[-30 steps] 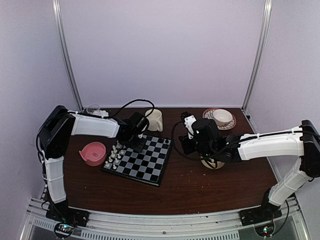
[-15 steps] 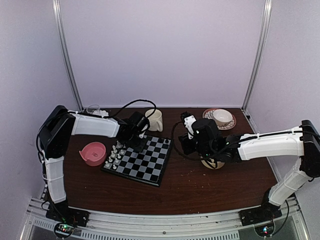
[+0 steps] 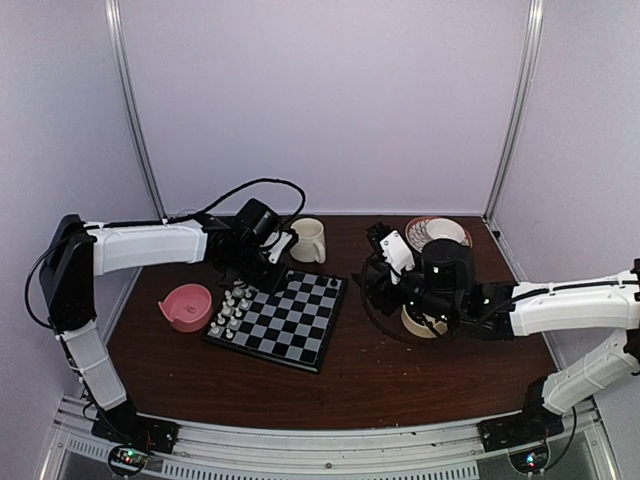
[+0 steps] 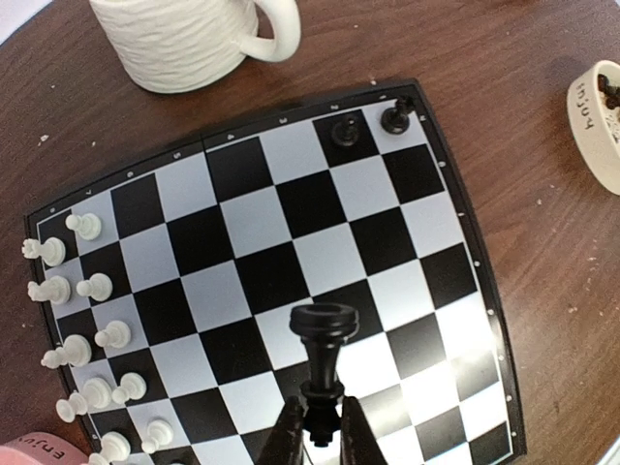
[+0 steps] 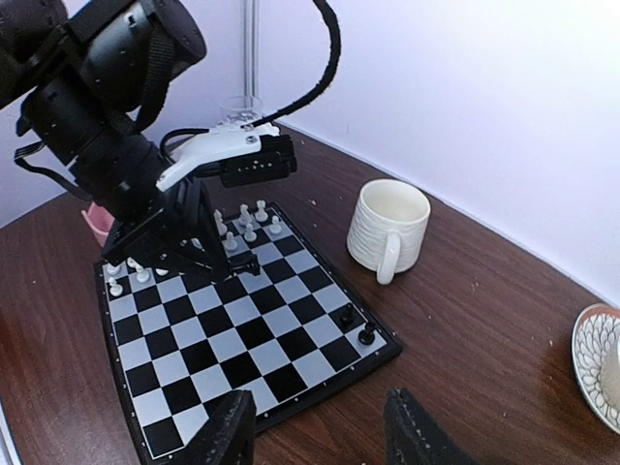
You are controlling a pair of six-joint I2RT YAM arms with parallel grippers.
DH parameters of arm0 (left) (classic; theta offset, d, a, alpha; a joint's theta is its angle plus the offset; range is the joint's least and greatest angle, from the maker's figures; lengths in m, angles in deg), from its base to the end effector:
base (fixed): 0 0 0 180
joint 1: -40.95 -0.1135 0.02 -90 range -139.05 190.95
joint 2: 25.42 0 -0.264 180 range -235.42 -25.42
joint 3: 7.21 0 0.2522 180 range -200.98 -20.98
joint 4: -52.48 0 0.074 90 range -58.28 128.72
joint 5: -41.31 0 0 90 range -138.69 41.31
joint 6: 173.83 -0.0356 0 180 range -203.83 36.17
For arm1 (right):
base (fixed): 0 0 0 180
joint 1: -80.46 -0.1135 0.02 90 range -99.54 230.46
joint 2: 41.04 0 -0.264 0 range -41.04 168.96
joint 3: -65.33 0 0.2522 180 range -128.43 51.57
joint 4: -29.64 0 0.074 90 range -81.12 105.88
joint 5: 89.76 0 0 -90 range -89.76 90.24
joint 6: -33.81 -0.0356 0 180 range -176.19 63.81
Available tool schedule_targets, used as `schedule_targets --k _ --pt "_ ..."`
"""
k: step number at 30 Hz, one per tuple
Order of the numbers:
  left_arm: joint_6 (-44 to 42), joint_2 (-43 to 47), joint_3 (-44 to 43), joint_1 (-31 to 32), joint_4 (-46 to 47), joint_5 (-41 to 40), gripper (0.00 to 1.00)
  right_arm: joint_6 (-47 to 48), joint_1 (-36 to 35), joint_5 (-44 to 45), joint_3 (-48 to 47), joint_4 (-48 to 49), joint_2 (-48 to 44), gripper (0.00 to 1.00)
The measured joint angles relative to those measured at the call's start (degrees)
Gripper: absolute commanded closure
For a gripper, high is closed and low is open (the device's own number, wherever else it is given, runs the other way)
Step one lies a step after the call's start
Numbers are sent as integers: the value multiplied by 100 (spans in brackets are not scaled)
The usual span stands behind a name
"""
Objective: Set up the chess pieces on the board
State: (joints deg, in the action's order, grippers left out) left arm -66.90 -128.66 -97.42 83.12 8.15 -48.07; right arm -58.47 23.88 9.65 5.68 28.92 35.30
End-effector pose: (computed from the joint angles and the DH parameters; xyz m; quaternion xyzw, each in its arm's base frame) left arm 0.2853 -0.2589 0.2213 0.2112 0.9362 -0.1431 0.2419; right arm 0.1719 0.2500 0.2650 -0.3233 0.7369 0.2323 0.5463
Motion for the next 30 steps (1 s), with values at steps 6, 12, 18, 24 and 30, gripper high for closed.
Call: schedule_targets --k 6,12,18,24,30 --pt "2 205 -15 210 -398 269 93 1145 -9 -557 1029 1331 -164 52" --pt "15 197 -138 457 -726 634 93 2509 -175 -1283 1362 1657 -26 52" --pt "120 83 -306 728 -754 1084 93 3954 -730 -966 1117 1456 402 53" --pt "203 -170 -337 824 -767 1543 93 4872 -997 -313 1023 1320 1080 54" --pt "247 -431 -461 841 -837 1930 92 5014 -1012 374 549 1032 1488 54"
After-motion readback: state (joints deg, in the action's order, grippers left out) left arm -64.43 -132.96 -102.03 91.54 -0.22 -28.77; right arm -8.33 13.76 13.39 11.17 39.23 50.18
